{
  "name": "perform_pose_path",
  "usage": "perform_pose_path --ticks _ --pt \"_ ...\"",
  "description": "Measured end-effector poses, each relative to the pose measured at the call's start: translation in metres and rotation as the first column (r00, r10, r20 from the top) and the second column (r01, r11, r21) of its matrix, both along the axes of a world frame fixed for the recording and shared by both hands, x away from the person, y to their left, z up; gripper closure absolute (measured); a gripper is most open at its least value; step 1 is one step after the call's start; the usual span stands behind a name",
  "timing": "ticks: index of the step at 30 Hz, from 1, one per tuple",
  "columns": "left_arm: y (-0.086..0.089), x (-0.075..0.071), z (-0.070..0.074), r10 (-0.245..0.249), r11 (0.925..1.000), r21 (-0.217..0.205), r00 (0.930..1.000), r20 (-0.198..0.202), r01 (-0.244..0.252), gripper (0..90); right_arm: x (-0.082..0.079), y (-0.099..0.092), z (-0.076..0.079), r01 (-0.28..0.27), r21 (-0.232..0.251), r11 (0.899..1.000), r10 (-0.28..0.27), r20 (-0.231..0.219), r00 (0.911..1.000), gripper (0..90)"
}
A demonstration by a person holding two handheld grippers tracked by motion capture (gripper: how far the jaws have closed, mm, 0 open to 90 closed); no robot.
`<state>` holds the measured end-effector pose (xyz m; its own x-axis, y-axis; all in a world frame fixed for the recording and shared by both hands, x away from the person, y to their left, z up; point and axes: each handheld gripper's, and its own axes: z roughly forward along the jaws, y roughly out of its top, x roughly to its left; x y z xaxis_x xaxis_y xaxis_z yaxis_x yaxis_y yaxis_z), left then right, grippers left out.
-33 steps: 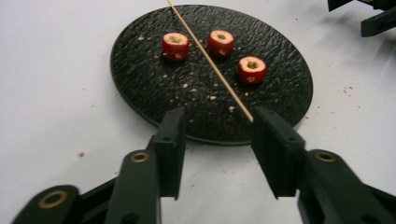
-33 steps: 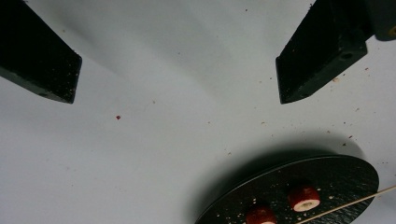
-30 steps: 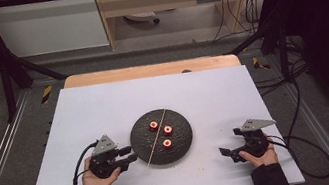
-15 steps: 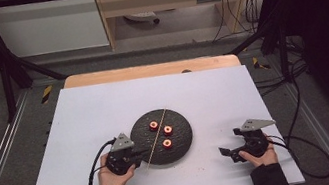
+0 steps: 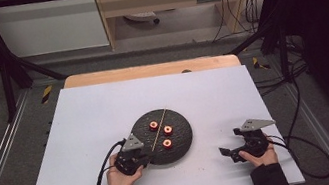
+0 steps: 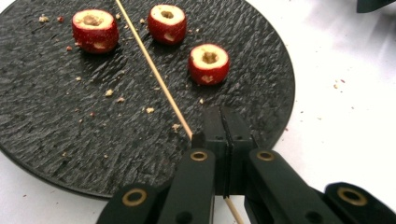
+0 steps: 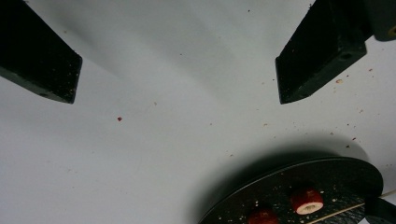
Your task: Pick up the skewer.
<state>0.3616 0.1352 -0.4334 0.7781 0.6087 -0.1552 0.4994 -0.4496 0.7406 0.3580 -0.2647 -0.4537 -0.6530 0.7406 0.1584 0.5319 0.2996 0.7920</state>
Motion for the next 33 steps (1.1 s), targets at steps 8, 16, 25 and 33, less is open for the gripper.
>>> perform_pose_path --ticks 8,16,25,33 --pt "0.004 0.002 -0.001 0.023 0.9997 0.005 0.9997 -0.002 -0.023 89.6 0.0 0.0 0.0 0.0 -0.001 1.0 0.0 -0.001 1.0 1.1" --pt "0.012 0.004 -0.002 0.062 0.998 0.014 0.9981 0.006 -0.062 89.6 0.0 0.0 0.0 0.0 -0.001 1.0 0.0 0.0 1.0 1.1" --pt "0.016 0.005 0.008 0.096 0.9951 0.022 0.9952 0.02 -0.097 84.9 0.0 0.0 0.0 -0.001 -0.001 1.0 0.001 0.001 1.0 1.1" --pt "0.01 0.021 0.023 0.138 0.9832 0.123 0.9903 -0.016 -0.135 58.3 0.0 0.0 -0.001 0.0 -0.003 1.0 0.0 -0.003 1.0 1.1"
